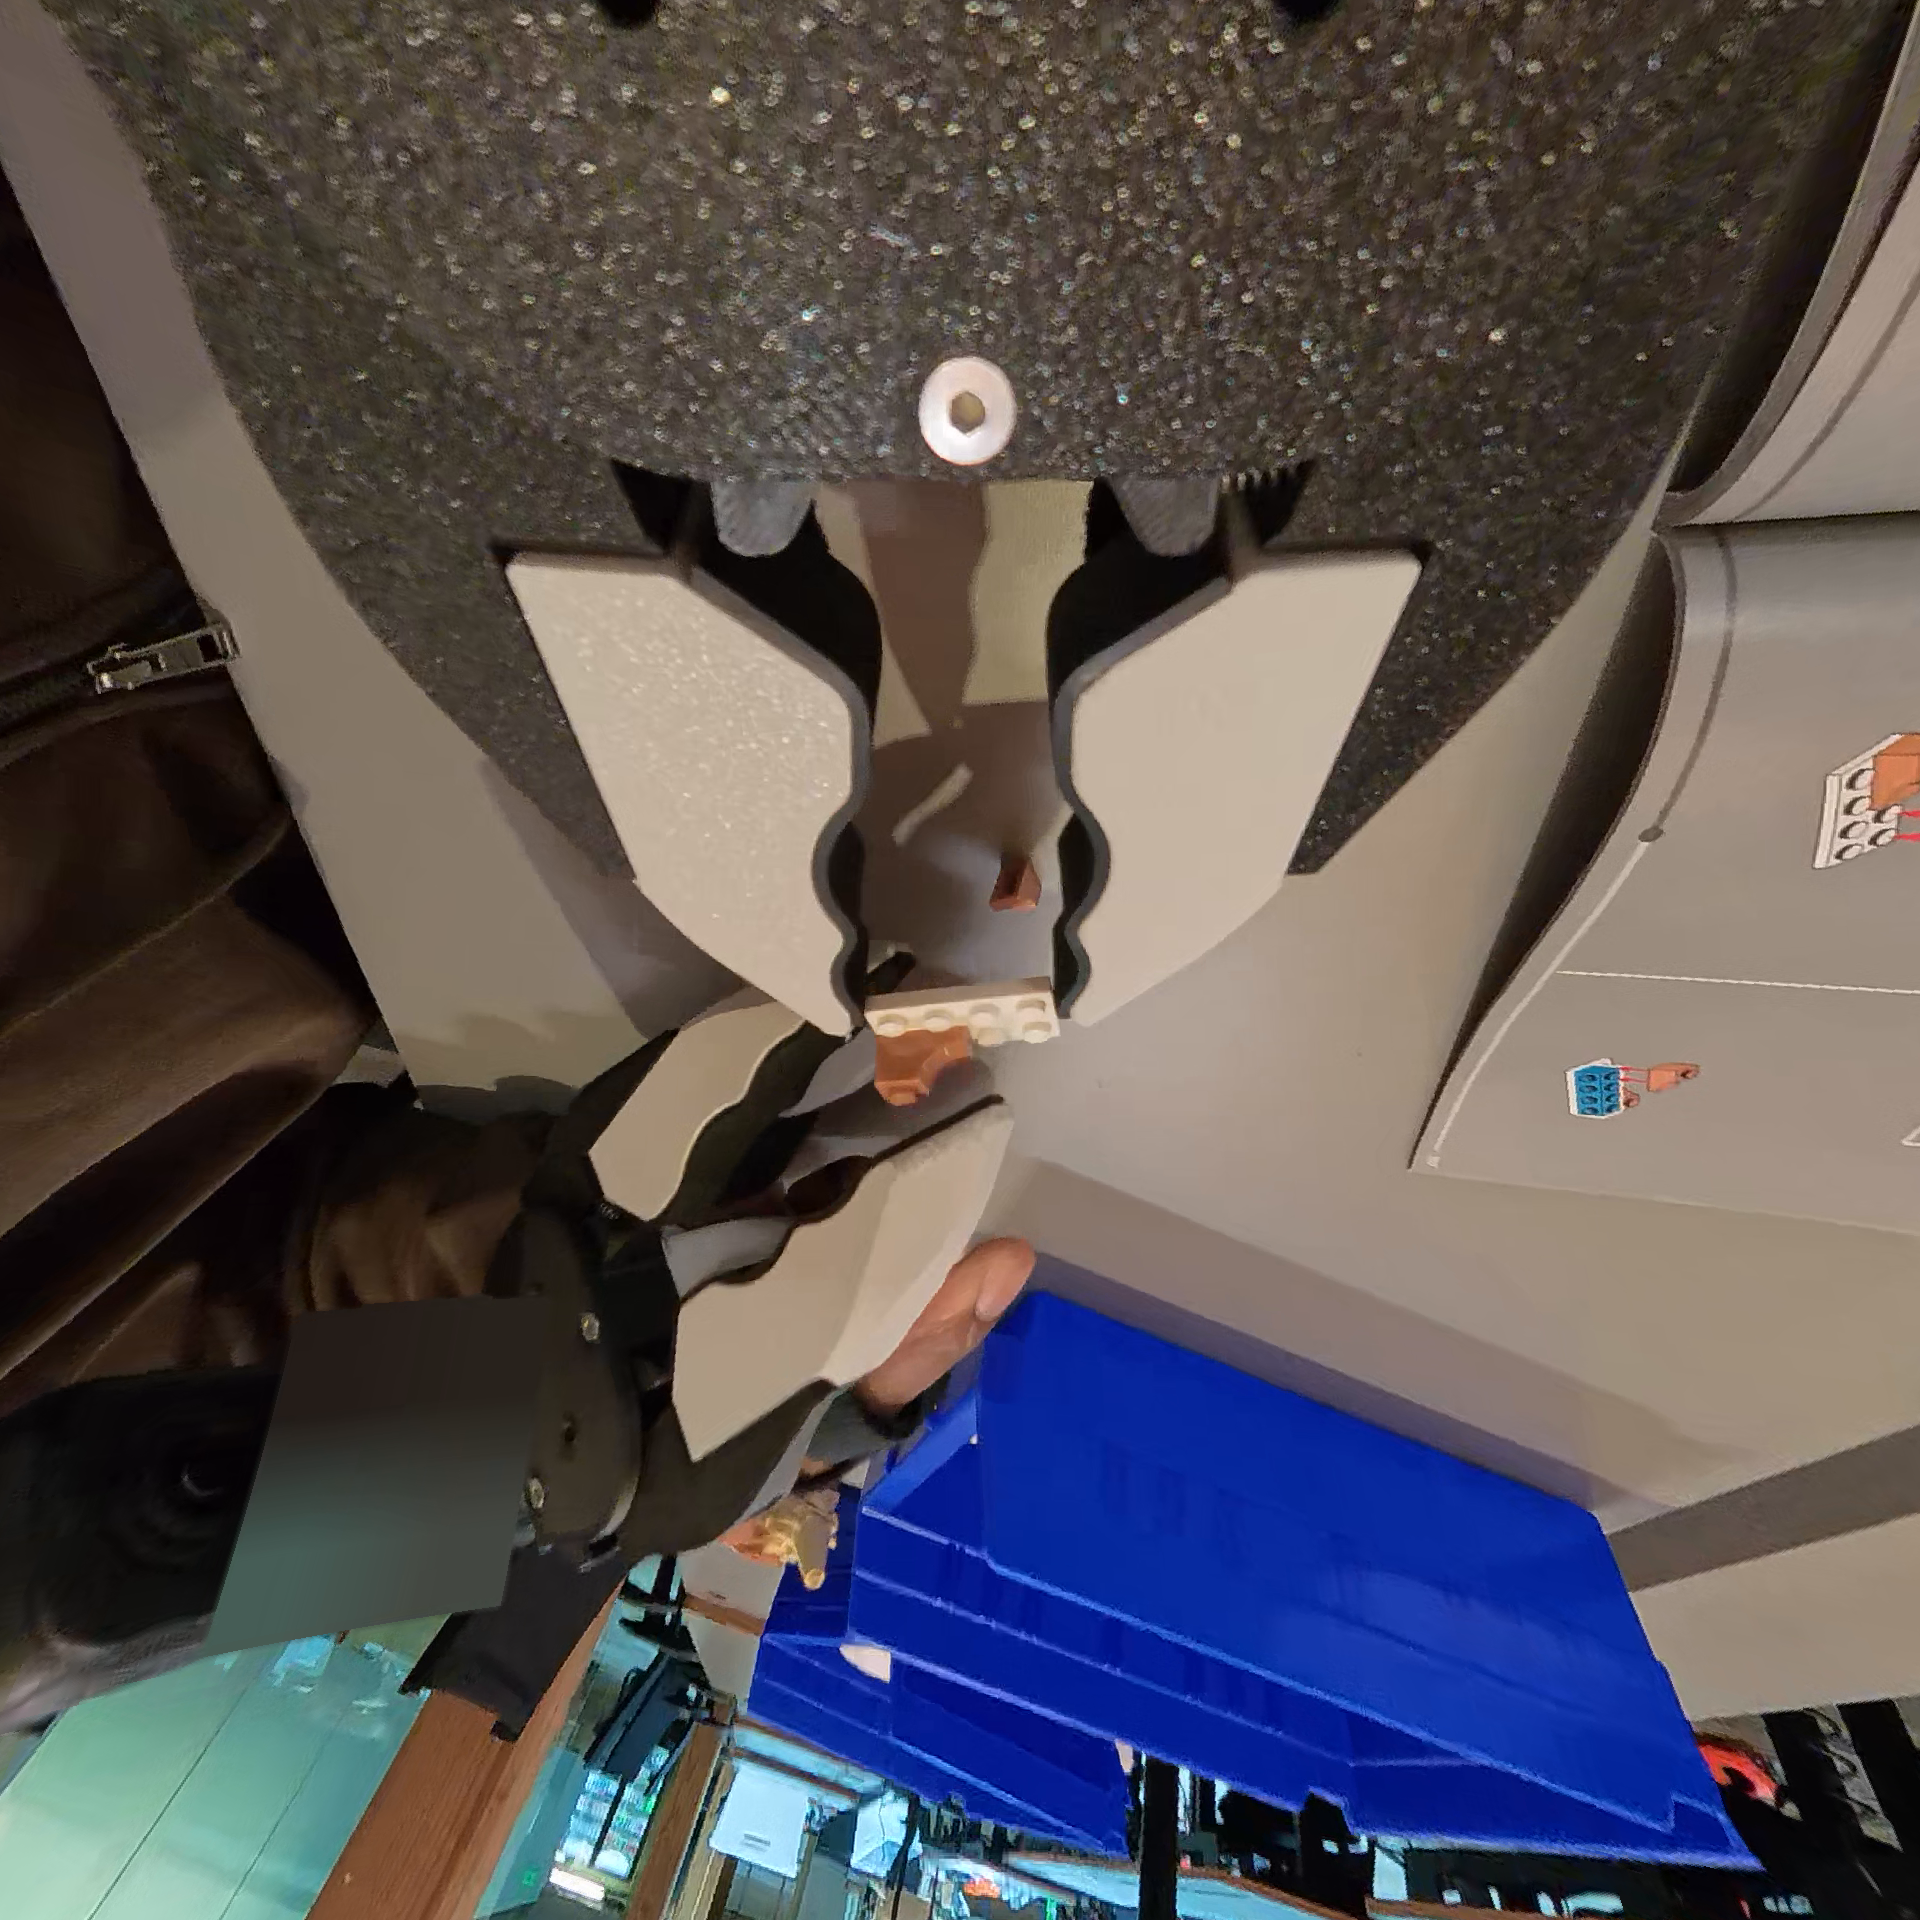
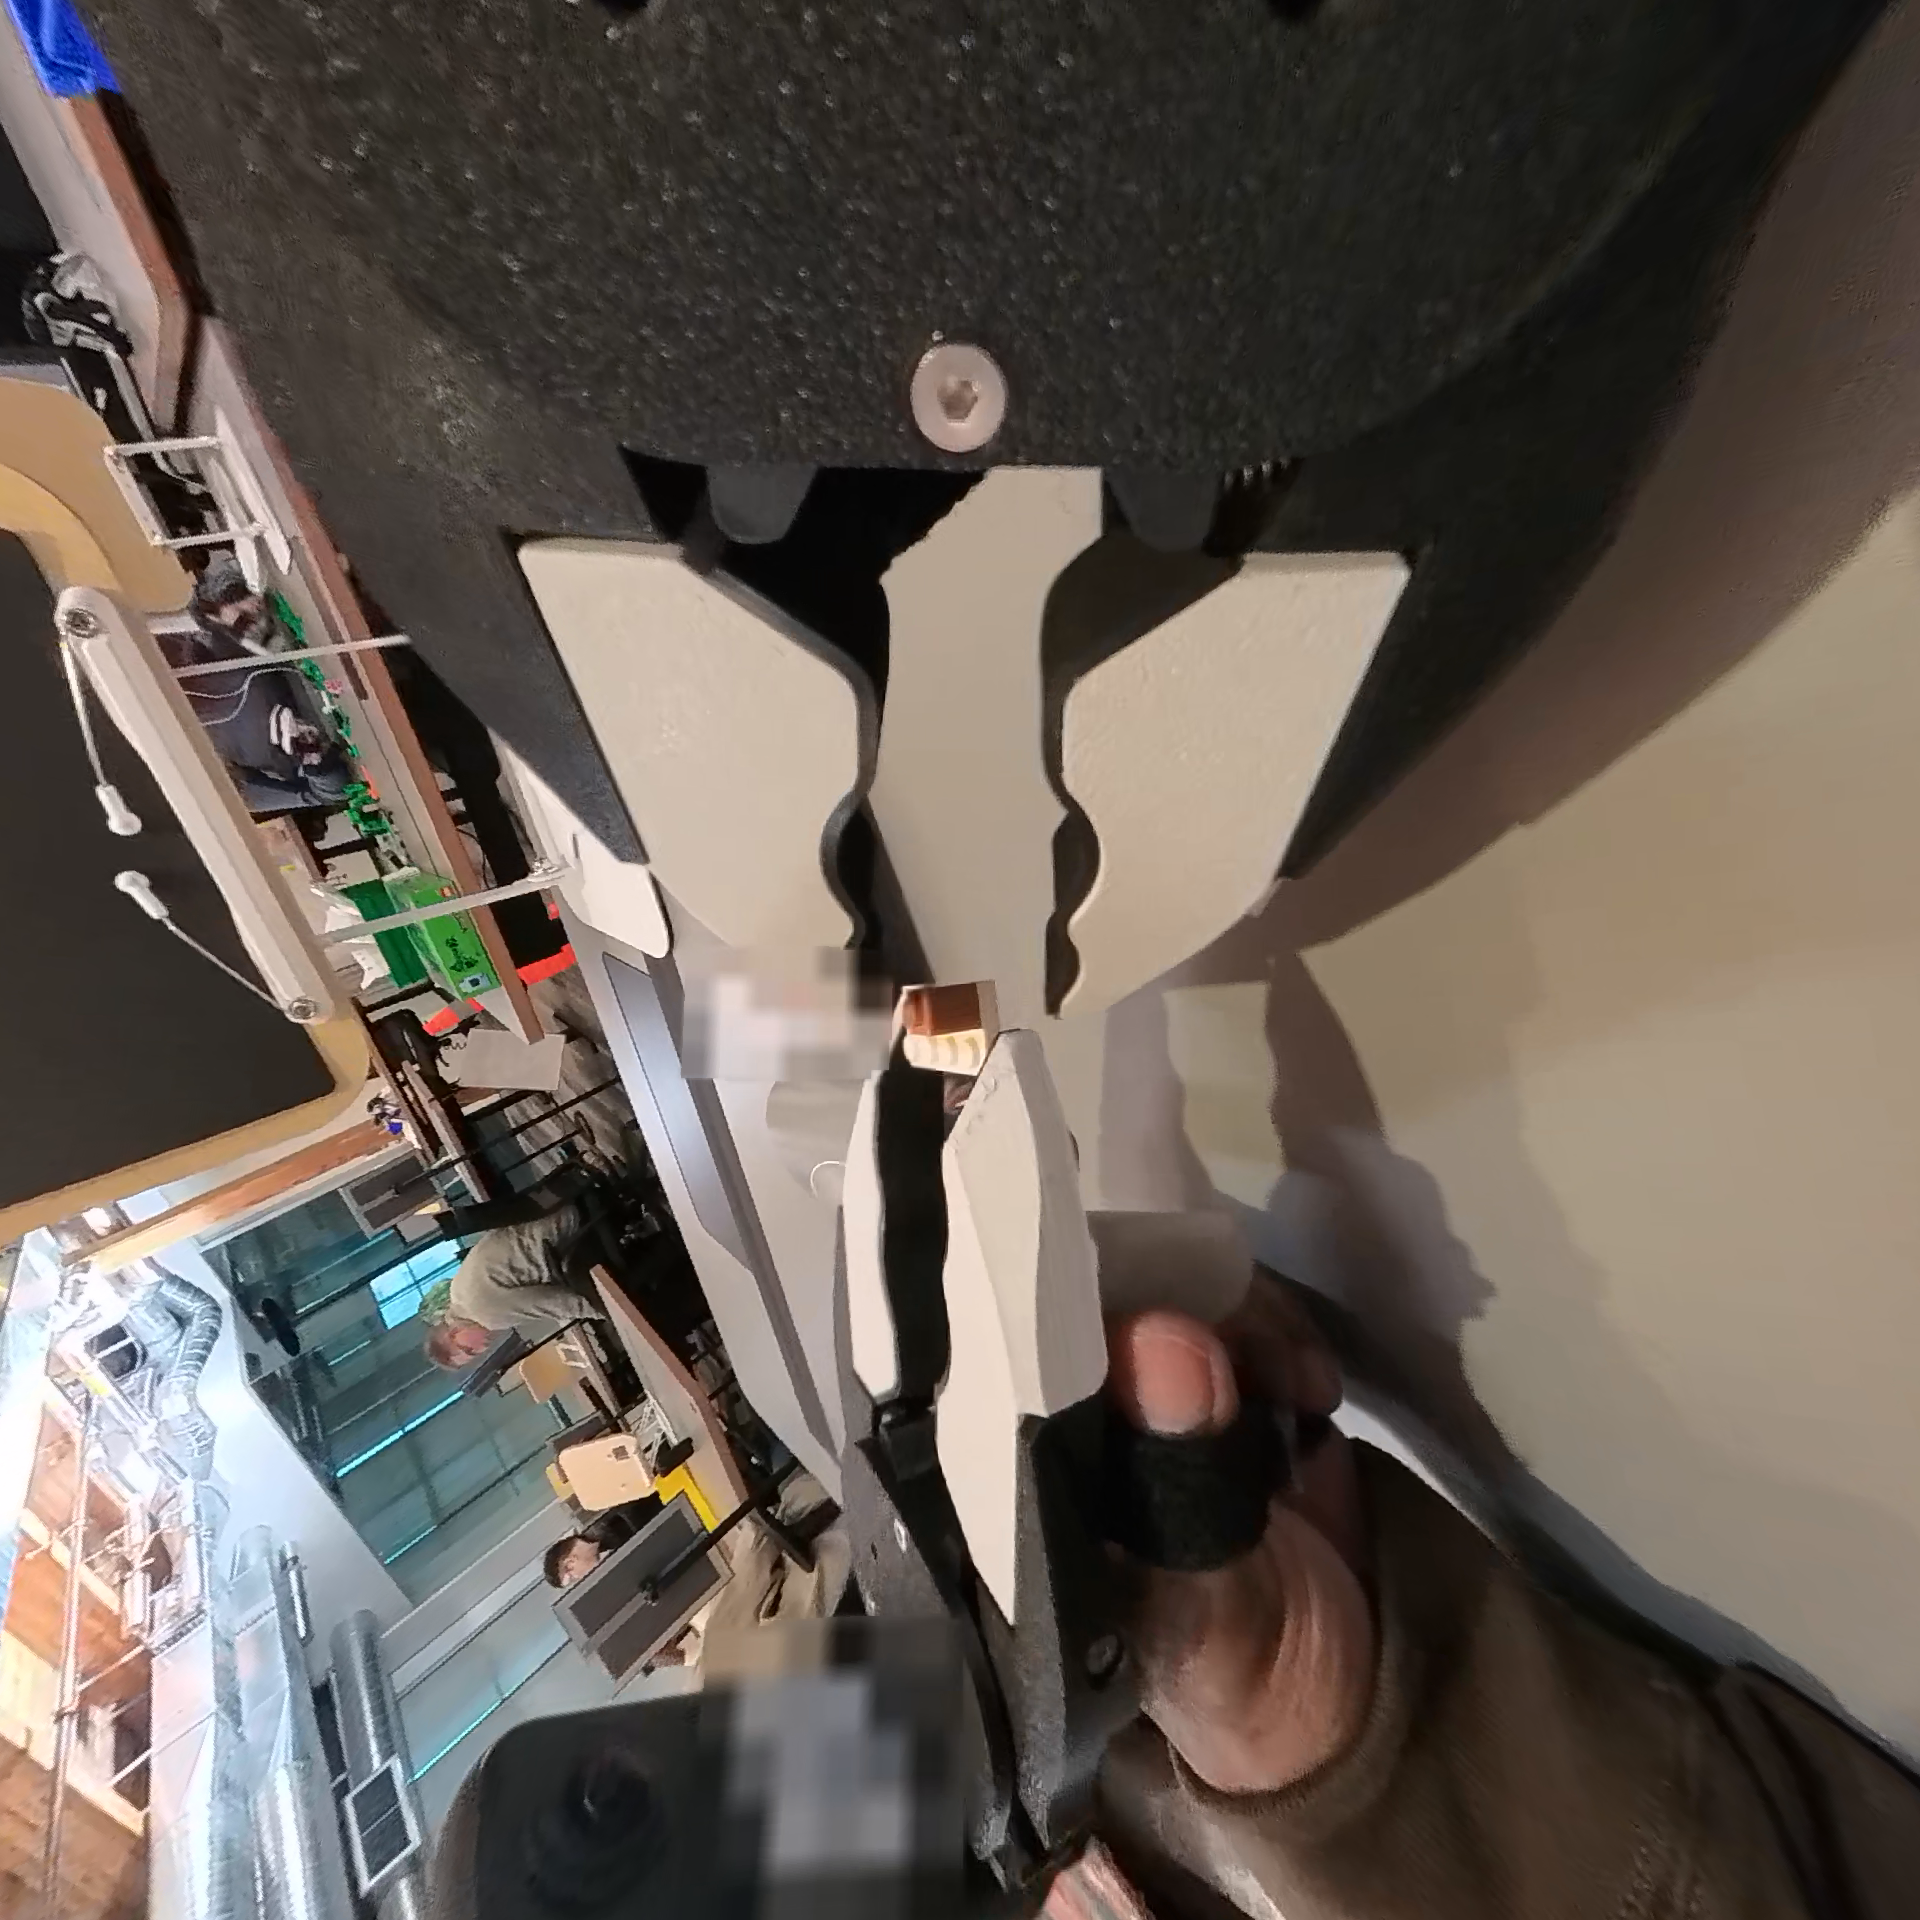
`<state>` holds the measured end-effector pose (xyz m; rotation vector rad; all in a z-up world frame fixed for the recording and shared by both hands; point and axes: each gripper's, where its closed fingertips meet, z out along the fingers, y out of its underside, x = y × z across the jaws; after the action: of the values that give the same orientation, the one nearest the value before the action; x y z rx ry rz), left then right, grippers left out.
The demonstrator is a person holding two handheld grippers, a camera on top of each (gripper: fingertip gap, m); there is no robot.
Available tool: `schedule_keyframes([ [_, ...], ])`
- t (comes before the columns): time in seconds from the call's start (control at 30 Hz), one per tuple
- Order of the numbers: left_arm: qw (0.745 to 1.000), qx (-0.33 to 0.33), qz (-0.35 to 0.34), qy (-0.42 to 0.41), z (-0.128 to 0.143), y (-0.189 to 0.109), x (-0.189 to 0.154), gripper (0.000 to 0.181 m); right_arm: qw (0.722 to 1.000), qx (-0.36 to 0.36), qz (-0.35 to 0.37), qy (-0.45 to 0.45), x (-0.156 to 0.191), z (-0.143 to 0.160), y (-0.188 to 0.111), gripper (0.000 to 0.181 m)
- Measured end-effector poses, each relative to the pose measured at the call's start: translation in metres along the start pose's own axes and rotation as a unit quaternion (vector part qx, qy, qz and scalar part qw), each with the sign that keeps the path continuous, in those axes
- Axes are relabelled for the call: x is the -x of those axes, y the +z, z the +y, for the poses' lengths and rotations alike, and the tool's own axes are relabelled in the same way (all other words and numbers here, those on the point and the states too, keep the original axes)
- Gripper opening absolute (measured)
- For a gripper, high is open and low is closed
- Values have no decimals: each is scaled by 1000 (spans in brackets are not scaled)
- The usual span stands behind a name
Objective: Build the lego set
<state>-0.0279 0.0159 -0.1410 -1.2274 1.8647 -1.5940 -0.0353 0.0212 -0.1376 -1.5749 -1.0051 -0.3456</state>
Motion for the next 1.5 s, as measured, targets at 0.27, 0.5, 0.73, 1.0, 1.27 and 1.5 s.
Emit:
schedule_keyframes([
  [0.27,986,155,-17,55,46,-5,9,35,992,66,-97,48,19,31,-3,34],
  [0.5,963,250,-7,96,78,-7,5,35,982,108,-134,78,30,47,0,30],
  [0.73,959,261,-16,113,81,-19,10,35,977,122,-151,91,36,55,2,29],
  [1.0,959,264,-6,104,82,-24,9,37,974,128,-158,100,37,57,1,25],
  [1.27,955,277,-30,105,78,-28,11,52,974,131,-155,95,37,57,1,26],
  [1.5,946,304,-42,100,79,-33,8,45,973,139,-154,99,34,61,0,25],
])
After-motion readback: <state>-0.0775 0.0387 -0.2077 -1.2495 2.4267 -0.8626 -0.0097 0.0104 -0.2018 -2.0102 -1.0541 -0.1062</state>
